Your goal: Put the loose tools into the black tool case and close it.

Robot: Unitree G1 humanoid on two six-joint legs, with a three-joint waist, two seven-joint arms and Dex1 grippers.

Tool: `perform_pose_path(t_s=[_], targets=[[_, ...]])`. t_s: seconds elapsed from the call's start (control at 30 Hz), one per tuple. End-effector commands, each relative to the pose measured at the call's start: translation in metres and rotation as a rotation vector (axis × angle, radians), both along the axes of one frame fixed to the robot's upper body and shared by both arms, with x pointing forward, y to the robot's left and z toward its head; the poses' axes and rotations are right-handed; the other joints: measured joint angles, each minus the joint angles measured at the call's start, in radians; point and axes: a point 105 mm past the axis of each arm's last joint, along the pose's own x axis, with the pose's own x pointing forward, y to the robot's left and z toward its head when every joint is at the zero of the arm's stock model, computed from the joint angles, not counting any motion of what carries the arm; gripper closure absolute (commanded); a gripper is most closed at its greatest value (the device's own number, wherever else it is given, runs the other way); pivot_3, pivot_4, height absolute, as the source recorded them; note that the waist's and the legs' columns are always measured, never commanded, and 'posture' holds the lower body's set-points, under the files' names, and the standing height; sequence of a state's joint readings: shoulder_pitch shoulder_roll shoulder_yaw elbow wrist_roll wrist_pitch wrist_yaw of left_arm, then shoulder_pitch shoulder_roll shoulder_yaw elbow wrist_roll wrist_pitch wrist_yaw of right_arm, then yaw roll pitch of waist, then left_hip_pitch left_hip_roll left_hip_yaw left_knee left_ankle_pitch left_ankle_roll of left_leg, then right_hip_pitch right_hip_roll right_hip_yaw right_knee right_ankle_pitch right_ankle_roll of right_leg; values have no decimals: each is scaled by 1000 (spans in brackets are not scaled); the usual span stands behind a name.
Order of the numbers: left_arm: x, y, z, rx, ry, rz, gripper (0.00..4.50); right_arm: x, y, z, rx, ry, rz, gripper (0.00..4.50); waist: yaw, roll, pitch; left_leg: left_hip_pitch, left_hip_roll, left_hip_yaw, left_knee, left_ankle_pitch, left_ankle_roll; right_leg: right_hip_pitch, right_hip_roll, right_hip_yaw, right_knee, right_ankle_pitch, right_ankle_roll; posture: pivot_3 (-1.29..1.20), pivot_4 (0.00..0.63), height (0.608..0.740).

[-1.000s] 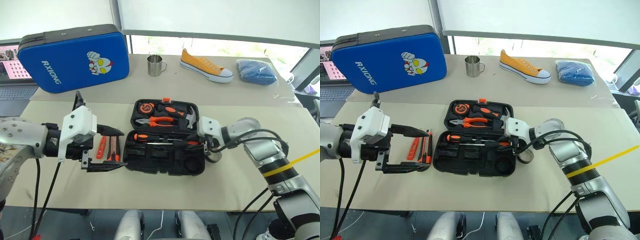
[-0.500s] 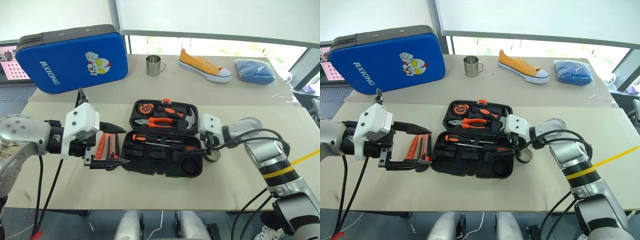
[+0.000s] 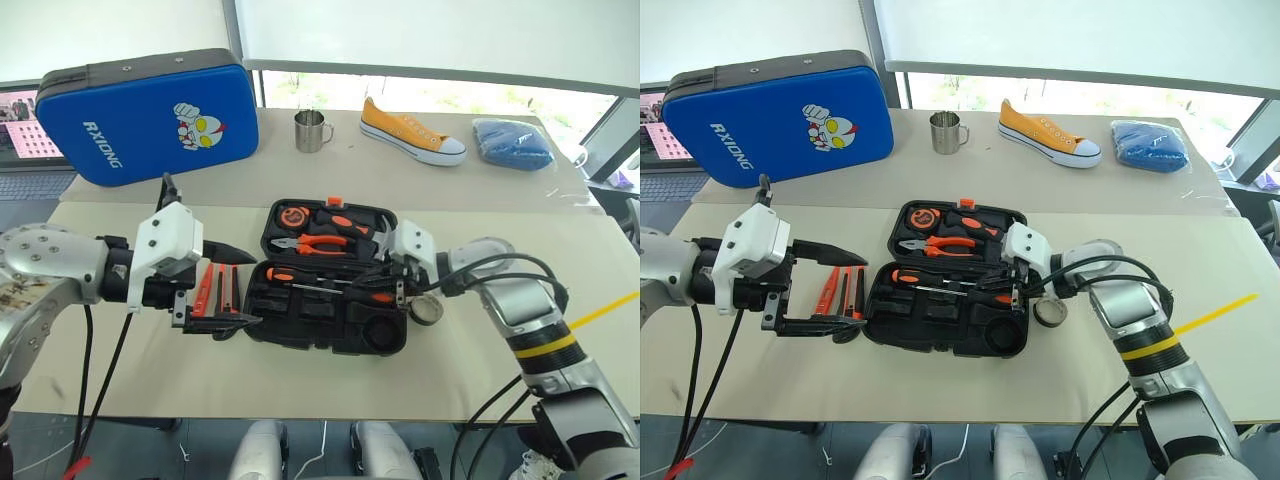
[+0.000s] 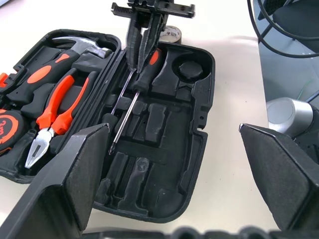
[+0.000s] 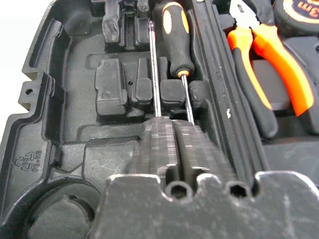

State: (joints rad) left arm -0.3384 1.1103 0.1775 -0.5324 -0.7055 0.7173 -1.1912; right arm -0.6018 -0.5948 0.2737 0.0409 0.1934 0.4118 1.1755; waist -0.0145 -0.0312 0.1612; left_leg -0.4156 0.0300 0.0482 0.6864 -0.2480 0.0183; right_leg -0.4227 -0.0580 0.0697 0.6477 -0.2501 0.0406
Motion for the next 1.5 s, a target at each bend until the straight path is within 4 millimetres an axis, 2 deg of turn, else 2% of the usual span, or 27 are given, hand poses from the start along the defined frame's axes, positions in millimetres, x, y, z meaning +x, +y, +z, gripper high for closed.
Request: perform_pose_path(t_s=[0.03, 0.3, 0.47, 0.53, 0.63, 0.73, 0.87, 0.97, 1.03, 1.17, 1.27, 1.3, 1.4, 1.5], targets=[[1, -1, 7, 17, -48, -13, 0, -1, 2, 0, -10, -20, 11, 4423, 0, 0, 0, 0, 0, 0, 0, 0, 0, 0, 0, 0, 0, 0, 0, 0, 150, 739], [3, -2, 6, 17, -53, -22, 0, -5, 7, -24, -101, -1, 41, 4423, -2, 0, 0, 1, 0, 1, 0, 0, 0, 1, 1, 0, 0, 0, 0, 0, 150, 739], [5, -3, 5, 16, -55, -27, 0, -10, 4, -48, -262, -58, 119, 4423, -4, -1, -1, 2, 1, 1, 0, 0, 0, 1, 1, 0, 0, 0, 0, 0, 150, 739], [6, -3, 5, 15, -55, -29, 0, -9, 4, -51, -296, -80, 139, 4423, -3, -1, -1, 3, 1, 2, 0, 0, 0, 2, 1, 0, 0, 0, 0, 0, 150, 739], [8, -4, 4, 13, -56, -31, 0, -4, 7, -44, -283, -106, 127, 4423, -4, -3, -3, 7, 2, 2, 0, 0, 0, 5, 1, 0, 0, 0, -1, 0, 150, 739], [11, -3, 2, 11, -54, -18, 0, -1, 13, -16, -165, -132, 98, 4423, -4, -4, -3, 9, 2, 3, 0, 0, 0, 7, 2, 0, 0, 0, -1, 0, 150, 739], [17, 6, -1, -20, -53, 80, 0, -7, 20, 52, 128, -149, 67, 4423, -4, -3, -3, 6, 3, 3, 0, 0, 0, 2, 2, 1, 2, 1, -2, 0, 150, 739], [20, 27, -12, -31, -20, 238, 0, -21, 13, 93, 292, -131, 71, 4423, -3, -2, -2, 1, 3, -1, 0, 0, -1, -2, 1, 1, 2, 1, -2, 0, 150, 739], [16, 45, -23, -55, 61, 378, 0, -34, 7, 109, 354, -90, 103, 4423, -3, -1, -2, 1, 4, -4, -1, 0, 0, -2, 1, 0, 2, 1, -2, 0, 150, 739], [4, 76, -36, -111, 78, 624, 0, -65, 1, 115, 338, -62, 233, 3417, 0, -2, -1, 2, 4, -7, -2, 0, 0, -1, -2, -1, 1, 1, -2, 0, 150, 739], [-21, 109, -46, -79, 64, 794, 0, -79, 0, 119, 339, -41, 300, 2416, 0, -2, -1, 2, 4, -7, -3, 0, 0, 0, -3, -2, 0, 1, -2, 0, 150, 739], [-30, 124, -50, -76, 64, 874, 0, -82, -1, 120, 336, -38, 319, 2047, -3, -2, -1, 2, 4, -7, -3, 0, -1, 0, -3, -2, 0, 1, -2, 0, 150, 739], [-49, 148, -61, -57, 81, 1026, 0, -85, -2, 120, 320, -40, 344, 998, -5, -2, -1, 5, 4, -5, -5, 0, -1, 1, -3, -1, 0, 1, -3, 0, 150, 739], [-60, 154, -73, 5, 106, 1074, 0, -83, -4, 117, 305, -41, 339, 32, 2, -2, -1, 8, 4, -6, -6, 0, -1, 3, -3, -1, 0, 0, -4, 0, 150, 739]])
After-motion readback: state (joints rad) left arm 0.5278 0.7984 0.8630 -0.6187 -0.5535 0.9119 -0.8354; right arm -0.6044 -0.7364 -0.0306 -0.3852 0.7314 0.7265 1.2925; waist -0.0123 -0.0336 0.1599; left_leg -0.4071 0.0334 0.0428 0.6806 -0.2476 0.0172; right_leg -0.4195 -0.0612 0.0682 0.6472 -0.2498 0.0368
